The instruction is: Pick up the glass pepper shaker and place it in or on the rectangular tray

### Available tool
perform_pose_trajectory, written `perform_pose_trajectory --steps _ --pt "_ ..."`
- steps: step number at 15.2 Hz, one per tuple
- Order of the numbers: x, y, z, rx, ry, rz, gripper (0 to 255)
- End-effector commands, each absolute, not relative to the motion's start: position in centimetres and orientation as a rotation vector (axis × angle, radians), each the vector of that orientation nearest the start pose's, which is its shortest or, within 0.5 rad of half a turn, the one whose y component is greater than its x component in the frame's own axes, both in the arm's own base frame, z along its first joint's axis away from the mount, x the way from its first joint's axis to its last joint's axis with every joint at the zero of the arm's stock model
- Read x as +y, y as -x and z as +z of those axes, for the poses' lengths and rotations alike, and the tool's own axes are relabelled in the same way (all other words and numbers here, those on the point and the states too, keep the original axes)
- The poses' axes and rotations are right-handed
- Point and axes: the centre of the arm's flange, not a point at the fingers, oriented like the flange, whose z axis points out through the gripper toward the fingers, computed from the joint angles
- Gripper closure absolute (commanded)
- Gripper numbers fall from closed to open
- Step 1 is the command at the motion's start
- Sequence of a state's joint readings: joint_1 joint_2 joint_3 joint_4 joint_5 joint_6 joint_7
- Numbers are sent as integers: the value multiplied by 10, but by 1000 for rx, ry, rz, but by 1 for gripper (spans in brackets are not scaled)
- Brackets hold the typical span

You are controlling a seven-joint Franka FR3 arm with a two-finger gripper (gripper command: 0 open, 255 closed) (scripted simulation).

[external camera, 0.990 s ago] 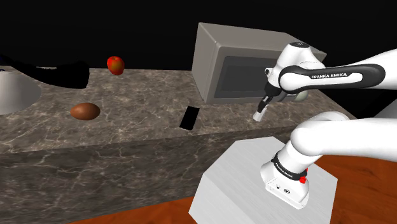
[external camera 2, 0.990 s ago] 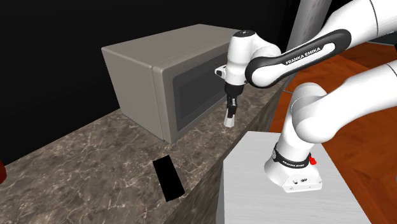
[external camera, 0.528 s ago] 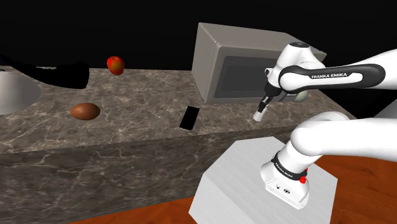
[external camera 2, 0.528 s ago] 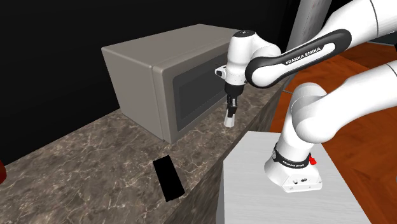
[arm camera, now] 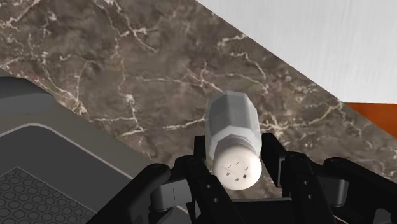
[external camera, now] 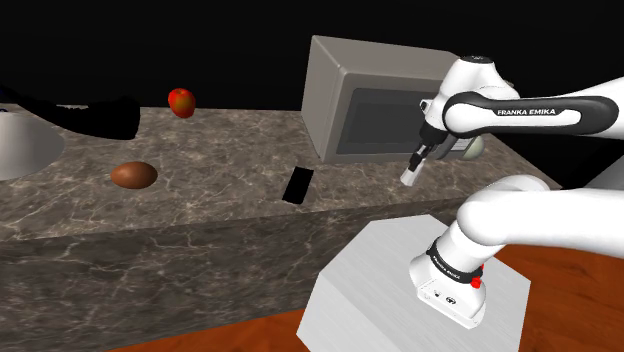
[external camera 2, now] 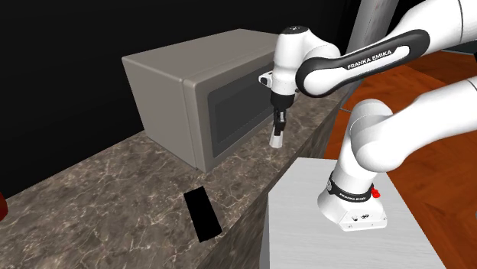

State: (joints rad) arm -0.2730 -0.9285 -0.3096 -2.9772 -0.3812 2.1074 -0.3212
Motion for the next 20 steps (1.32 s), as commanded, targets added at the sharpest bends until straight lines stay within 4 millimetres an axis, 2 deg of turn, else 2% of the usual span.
perform_pose_trajectory --steps 1,17,18,20 --pt "-147 -231 386 -68 3241 -33 255" --pt "-147 -231 470 -68 3241 -33 255" --pt "-147 -231 471 -68 3241 -33 255" --pt "-125 -245 473 -68 3241 -33 255"
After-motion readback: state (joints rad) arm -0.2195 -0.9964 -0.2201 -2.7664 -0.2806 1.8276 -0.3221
